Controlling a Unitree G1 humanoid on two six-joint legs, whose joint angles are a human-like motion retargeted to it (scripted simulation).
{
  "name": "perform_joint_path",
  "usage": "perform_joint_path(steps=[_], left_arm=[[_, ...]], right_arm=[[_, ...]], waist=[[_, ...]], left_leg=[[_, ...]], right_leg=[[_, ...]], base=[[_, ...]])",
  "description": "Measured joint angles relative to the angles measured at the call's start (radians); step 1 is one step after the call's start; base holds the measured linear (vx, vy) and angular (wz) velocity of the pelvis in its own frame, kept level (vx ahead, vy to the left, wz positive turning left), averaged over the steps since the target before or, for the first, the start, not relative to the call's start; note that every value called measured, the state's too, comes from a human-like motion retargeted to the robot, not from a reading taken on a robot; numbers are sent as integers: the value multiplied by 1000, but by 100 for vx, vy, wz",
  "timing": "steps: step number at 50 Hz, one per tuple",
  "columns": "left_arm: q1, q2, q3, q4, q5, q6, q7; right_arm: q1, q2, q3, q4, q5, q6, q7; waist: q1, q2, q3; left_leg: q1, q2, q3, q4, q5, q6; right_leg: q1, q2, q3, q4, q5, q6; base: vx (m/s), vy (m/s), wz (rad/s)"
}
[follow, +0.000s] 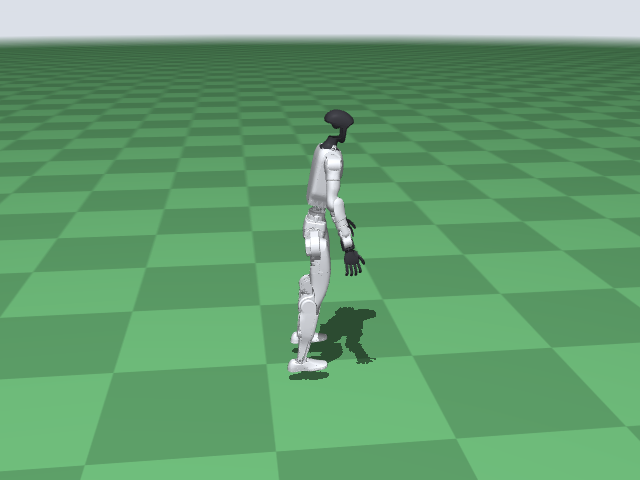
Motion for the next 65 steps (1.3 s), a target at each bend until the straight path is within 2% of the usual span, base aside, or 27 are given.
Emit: perform_joint_path(steps=[5,8,12,20,25,28,30,32,35,37,40,42,45,47,48,50,51,52,53,54,55,57,58,60,62,63,65], left_arm=[[22,-18,-6,6,34,19,-8],[41,-8,-15,-45,21,2,16],[53,-3,-4,-64,9,5,19],[95,16,21,-145,-134,-10,80],[102,61,-12,-200,-194,-38,103],[70,87,-21,-229,-192,-35,93],[29,104,-14,-257,-193,-20,95],[-12,111,-5,-282,-203,-4,114],[-62,91,11,-272,-218,28,143],[-130,65,29,-218,-207,64,133],[-256,53,23,-119,-156,103,80],[-308,101,-54,-132,-156,66,109],[-269,250,-203,-349,-203,-38,275],[-175,350,-233,-525,-187,-89,329],[-124,385,-231,-592,-173,-107,330],[-28,413,-216,-654,-141,-146,295],[26,392,-195,-639,-114,-163,255],[68,362,-167,-614,-89,-175,216],[86,312,-123,-569,-69,-174,180],[104,249,-75,-515,-57,-164,162],[124,177,-26,-458,-48,-149,155],[142,54,69,-352,-55,-87,177],[124,18,99,-296,-65,-43,180],[58,-15,113,-162,-75,49,148],[-1,-10,76,-35,-75,110,98],[-9,2,45,8,-67,132,74],[-3,32,-14,65,-34,159,41]], right_arm=[[49,-23,17,-73,-16,15,75],[70,-35,30,-126,-10,-3,58],[90,-39,29,-145,-19,3,40],[145,-85,34,-300,61,-6,3],[140,-91,74,-322,145,-3,1],[95,-84,102,-282,117,27,46],[49,-80,106,-250,71,49,82],[20,-80,98,-229,41,62,94],[3,-73,81,-182,48,69,63],[-50,-62,53,-110,69,72,23],[-187,-52,32,-6,82,67,-29],[-248,-86,93,-103,129,21,-131],[-189,-246,187,-588,193,-55,-282],[-50,-373,129,-925,187,-56,-196],[36,-425,76,-1053,188,-46,-135],[222,-487,-37,-1200,196,-37,-41],[306,-486,-73,-1200,196,-40,-8],[367,-474,-99,-1178,188,-39,24],[381,-442,-106,-1108,163,-30,57],[378,-396,-91,-1006,120,-16,73],[365,-343,-64,-887,68,0,82],[256,-233,14,-572,-38,49,55],[175,-188,36,-408,-76,84,48],[-1,-123,90,-98,-122,145,92],[-143,-80,155,111,-146,176,141],[-183,-68,186,156,-157,183,149],[-222,-62,245,154,-160,182,148]], waist=[[-28,17,21],[-35,14,32],[-29,6,46],[-18,-8,88],[-20,-24,159],[-25,-30,251],[-38,-34,340],[-61,-38,415],[-101,-22,426],[-117,4,426],[-129,30,426],[-139,31,425],[-154,16,393],[-144,1,310],[-130,-8,264],[-83,-32,156],[-57,-29,106],[-35,-22,61],[-19,-3,26],[-14,11,7],[-14,23,-3],[-49,48,117],[-66,76,221],[-78,137,330],[-33,178,278],[-8,187,254],[16,179,212]], left_leg=[[4,3,-23,16,4,-2],[2,-1,-30,30,-11,22],[6,-6,-30,39,-16,20],[-16,-2,-1,53,-17,25],[-42,9,29,43,4,18],[-66,14,32,75,-8,45],[-107,13,14,179,-59,103],[-219,11,-18,417,-164,190],[-490,23,-67,870,-353,290],[-651,37,-89,1121,-457,323],[-807,54,-99,1339,-541,349],[-833,57,-96,1358,-541,352],[-725,40,-74,1196,-468,344],[-564,11,-54,906,-319,311],[-457,-8,-49,709,-191,277],[-224,-46,-57,225,211,158],[-138,-34,-64,58,381,38],[-79,-12,-68,-64,515,-68],[-72,29,-68,-98,577,-144],[-46,36,-73,-108,618,-170],[-10,26,-81,-108,648,-170],[81,-48,-132,123,605,-43],[94,-52,-156,355,522,38],[-86,-18,-176,983,310,174],[-397,53,-179,1495,246,227],[-507,78,-188,1675,274,235],[-655,63,-224,1886,421,214]], right_leg=[[-4,7,-10,47,6,-6],[-6,5,-14,70,-19,-21],[9,-2,-13,59,-22,-33],[-26,1,22,66,-1,-20],[-79,17,60,72,39,-5],[-121,30,85,121,42,-41],[-164,40,101,236,-11,-94],[-239,49,104,435,-132,-145],[-427,68,76,784,-361,-199],[-567,80,49,1020,-480,-231],[-725,91,30,1253,-559,-258],[-754,91,31,1276,-559,-262],[-655,66,41,1117,-492,-243],[-499,32,47,819,-336,-204],[-394,11,50,615,-201,-178],[-190,-40,43,168,188,-90],[-129,-44,9,43,361,10],[-85,-30,-39,-51,508,82],[-76,19,-114,-83,606,94],[-48,38,-132,-90,663,98],[-11,41,-121,-86,700,98],[126,35,61,72,667,80],[161,97,113,275,588,31],[-15,248,100,892,381,-62],[-370,312,-8,1412,336,-173],[-505,321,-51,1594,376,-232],[-674,359,-89,1796,520,-280]], base=[[0,2,19],[0,0,0],[0,0,0],[-1,2,-17],[-10,1,-36],[-24,2,-29],[-30,2,8],[-30,3,51],[-22,5,67],[-14,6,42],[-6,4,10],[0,0,0],[19,0,-8],[45,-3,-11],[57,-5,-20],[62,-4,-32],[54,-8,-36],[39,-22,-24],[28,-25,-1],[21,-15,22],[18,19,39],[5,33,42],[-18,14,28],[-37,-2,-5],[-39,-11,-84],[-28,-15,-95],[-14,-18,-45]])
